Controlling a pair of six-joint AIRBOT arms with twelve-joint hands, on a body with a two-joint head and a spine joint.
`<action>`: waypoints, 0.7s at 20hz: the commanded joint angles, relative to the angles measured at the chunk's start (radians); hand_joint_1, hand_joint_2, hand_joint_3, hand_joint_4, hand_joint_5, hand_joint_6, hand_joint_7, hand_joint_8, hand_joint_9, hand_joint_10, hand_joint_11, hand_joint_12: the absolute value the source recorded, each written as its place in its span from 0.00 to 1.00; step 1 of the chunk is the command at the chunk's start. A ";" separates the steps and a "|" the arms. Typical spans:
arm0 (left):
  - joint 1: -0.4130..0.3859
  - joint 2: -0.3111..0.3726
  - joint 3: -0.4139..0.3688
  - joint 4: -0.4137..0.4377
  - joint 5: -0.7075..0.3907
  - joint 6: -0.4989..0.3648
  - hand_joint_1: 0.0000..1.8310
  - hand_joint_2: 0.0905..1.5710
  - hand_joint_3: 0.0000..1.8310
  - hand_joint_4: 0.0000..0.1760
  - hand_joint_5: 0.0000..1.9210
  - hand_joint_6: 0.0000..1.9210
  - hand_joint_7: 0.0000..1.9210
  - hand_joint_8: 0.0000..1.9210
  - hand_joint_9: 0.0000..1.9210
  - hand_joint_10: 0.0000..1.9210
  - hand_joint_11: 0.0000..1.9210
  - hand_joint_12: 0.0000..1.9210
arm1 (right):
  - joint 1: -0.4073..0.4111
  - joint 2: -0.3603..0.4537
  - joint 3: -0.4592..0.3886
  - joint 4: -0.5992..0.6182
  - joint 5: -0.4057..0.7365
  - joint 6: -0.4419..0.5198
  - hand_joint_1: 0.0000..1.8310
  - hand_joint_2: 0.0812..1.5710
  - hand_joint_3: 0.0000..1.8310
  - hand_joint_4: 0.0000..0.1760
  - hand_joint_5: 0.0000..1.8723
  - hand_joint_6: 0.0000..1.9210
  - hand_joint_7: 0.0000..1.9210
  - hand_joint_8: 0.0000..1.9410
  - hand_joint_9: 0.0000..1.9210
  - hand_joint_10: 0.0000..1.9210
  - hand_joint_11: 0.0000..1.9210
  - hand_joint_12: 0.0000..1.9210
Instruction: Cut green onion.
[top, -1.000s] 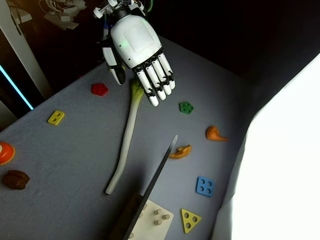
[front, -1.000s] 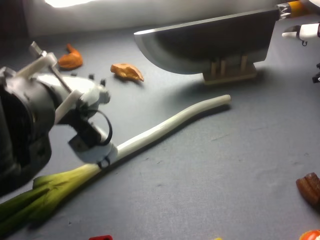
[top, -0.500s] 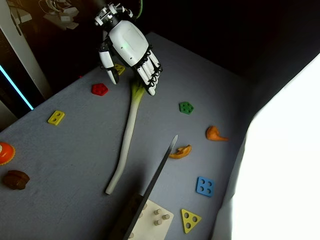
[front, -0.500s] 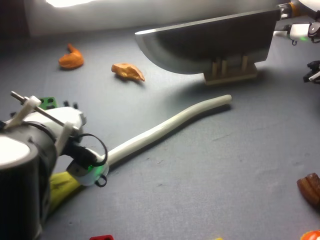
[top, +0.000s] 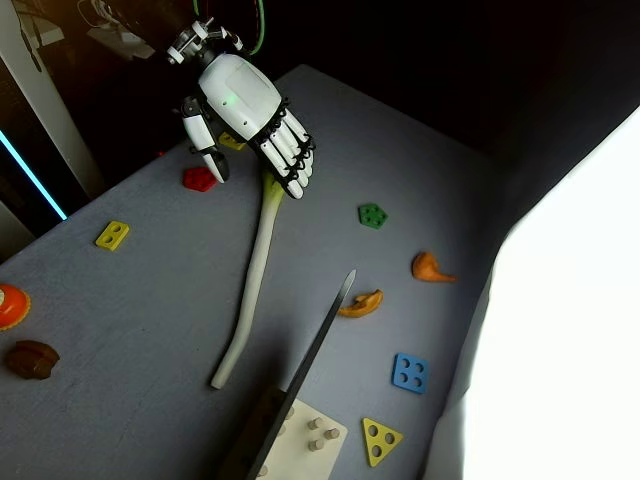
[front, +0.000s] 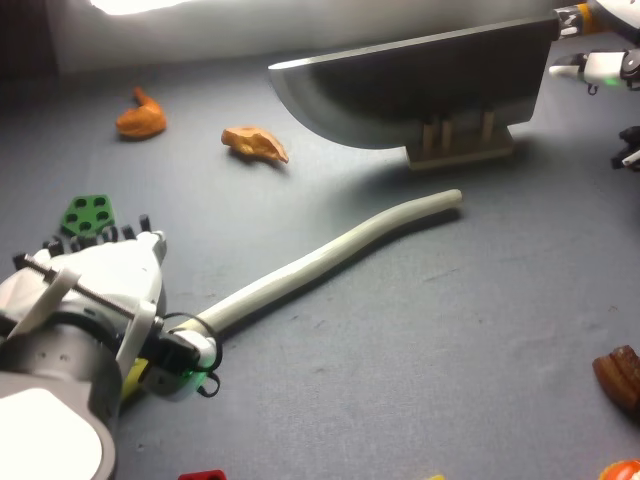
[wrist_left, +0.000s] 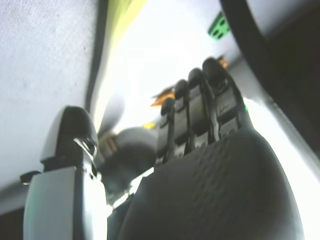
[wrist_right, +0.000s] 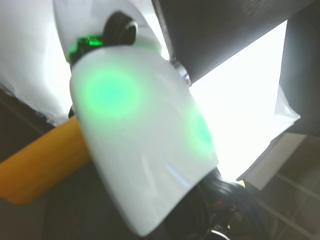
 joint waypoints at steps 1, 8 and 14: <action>0.006 -0.004 -0.006 0.098 0.062 -0.007 0.46 0.73 0.00 0.23 0.08 0.01 0.15 0.01 0.15 0.02 0.00 0.43 | 0.004 0.008 0.008 0.026 0.120 0.008 0.57 0.65 0.00 0.00 0.00 0.00 0.00 0.00 0.00 0.00 0.00 0.00; 0.086 -0.068 -0.032 0.173 0.120 -0.078 0.43 0.74 0.00 0.29 0.05 0.00 0.08 0.00 0.09 0.00 0.00 0.39 | 0.003 0.008 0.008 0.026 0.120 0.009 0.60 0.64 0.00 0.00 0.14 0.10 0.18 0.04 0.10 0.11 0.00 0.13; 0.121 -0.142 -0.031 0.170 0.242 -0.150 0.45 0.73 0.00 0.28 0.06 0.00 0.07 0.00 0.07 0.00 0.00 0.35 | 0.003 0.007 0.008 0.026 0.121 0.010 0.59 0.76 0.01 0.00 0.39 0.72 0.22 0.90 0.17 0.97 0.13 1.00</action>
